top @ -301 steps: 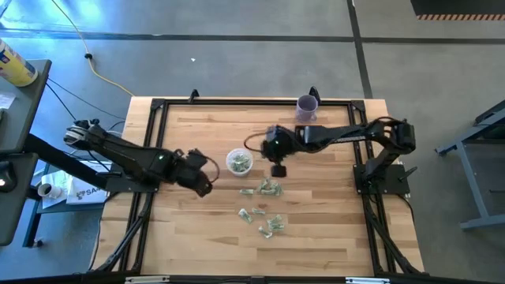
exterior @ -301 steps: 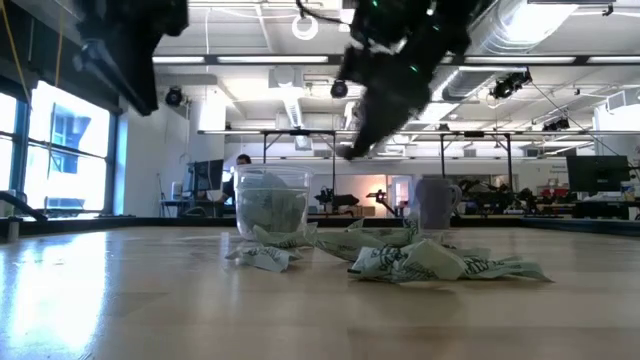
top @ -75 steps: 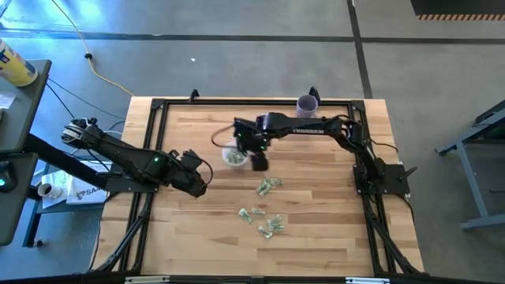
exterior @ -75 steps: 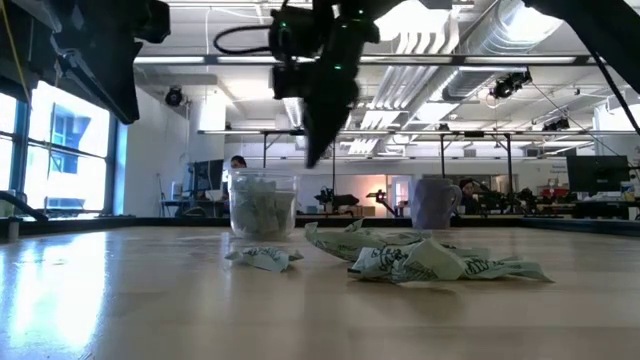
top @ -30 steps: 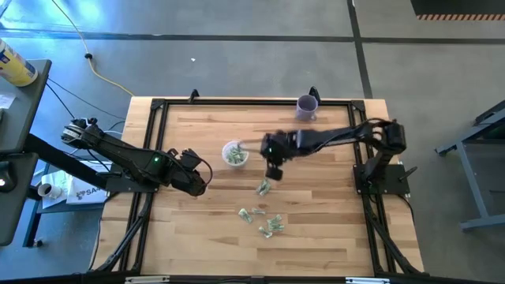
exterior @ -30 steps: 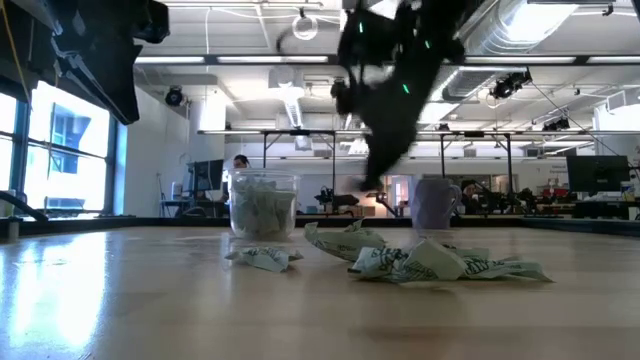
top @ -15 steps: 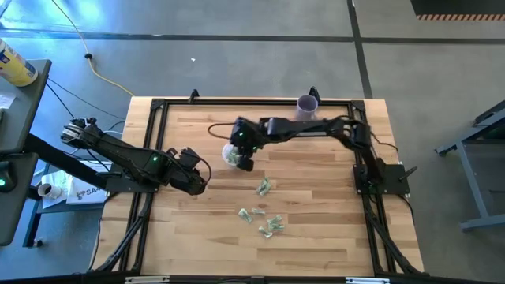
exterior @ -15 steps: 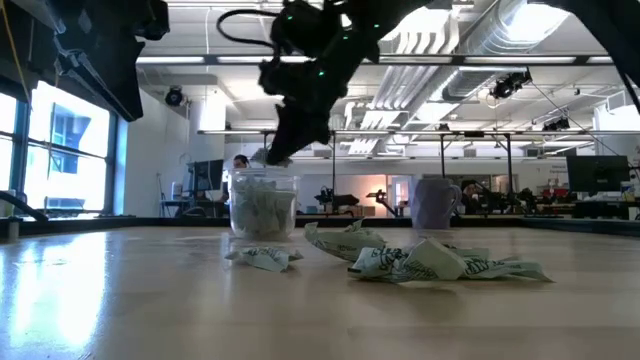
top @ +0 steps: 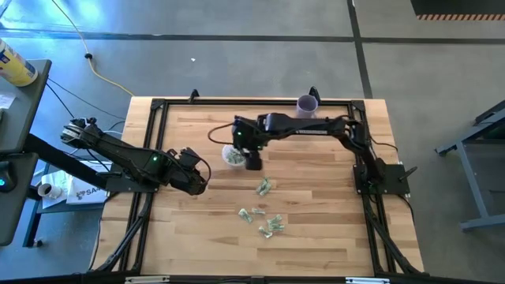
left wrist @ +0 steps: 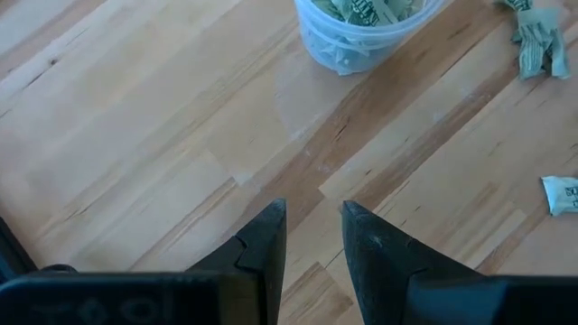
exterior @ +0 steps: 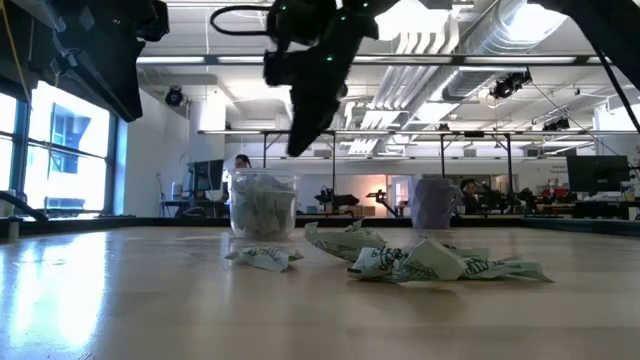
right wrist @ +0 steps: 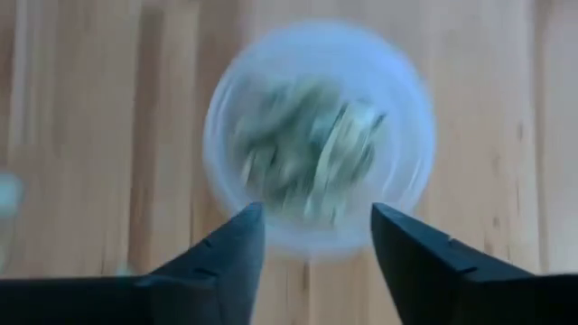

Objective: Pick and place Stevia / Truvia into bins
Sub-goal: Put the white stevia packet into the transparent container

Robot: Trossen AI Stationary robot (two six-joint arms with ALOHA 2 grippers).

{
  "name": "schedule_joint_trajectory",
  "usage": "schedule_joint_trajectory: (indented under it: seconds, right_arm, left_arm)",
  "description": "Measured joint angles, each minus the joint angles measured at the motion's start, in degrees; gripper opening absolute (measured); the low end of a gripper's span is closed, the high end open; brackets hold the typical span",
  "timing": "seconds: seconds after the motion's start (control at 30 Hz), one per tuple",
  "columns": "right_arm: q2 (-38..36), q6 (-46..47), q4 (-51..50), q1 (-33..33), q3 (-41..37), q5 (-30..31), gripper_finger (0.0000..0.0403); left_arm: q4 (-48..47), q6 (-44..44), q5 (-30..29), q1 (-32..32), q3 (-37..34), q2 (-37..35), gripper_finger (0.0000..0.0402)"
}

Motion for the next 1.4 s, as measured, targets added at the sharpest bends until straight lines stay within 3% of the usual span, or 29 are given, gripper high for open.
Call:
schedule_joint_trajectory:
  seconds: [0.2,0.33,0.5,0.73,1.07,1.4]
  right_arm:
    - [-6.2,-7.5,-3.7,0.8,-11.6,-0.9,0.0239]
    - [-8.0,-7.2,1.3,1.9,-22.0,-2.8,0.0234]
    - [-8.2,-9.4,6.0,6.4,-27.2,-3.8,0.0210]
    - [-8.2,-14.6,13.1,11.1,-27.6,-0.4,0.0179]
    - [-7.0,-15.7,14.4,10.6,-27.6,-2.1,0.0143]
    - [-5.7,-16.3,14.7,10.5,-27.6,-2.2,0.0153]
  left_arm:
    - [0.0,0.2,0.0,0.0,0.0,0.0,0.0143]
    - [0.1,0.4,-0.7,0.0,0.0,0.0,0.0143]
    - [0.1,0.5,-0.8,0.0,0.0,0.0,0.0143]
    - [0.0,0.6,-0.8,0.0,0.0,0.0,0.0143]
    - [0.0,0.6,-0.8,0.0,0.0,0.0,0.0143]
    - [-0.5,1.7,-0.5,0.0,0.0,0.0,0.0143]
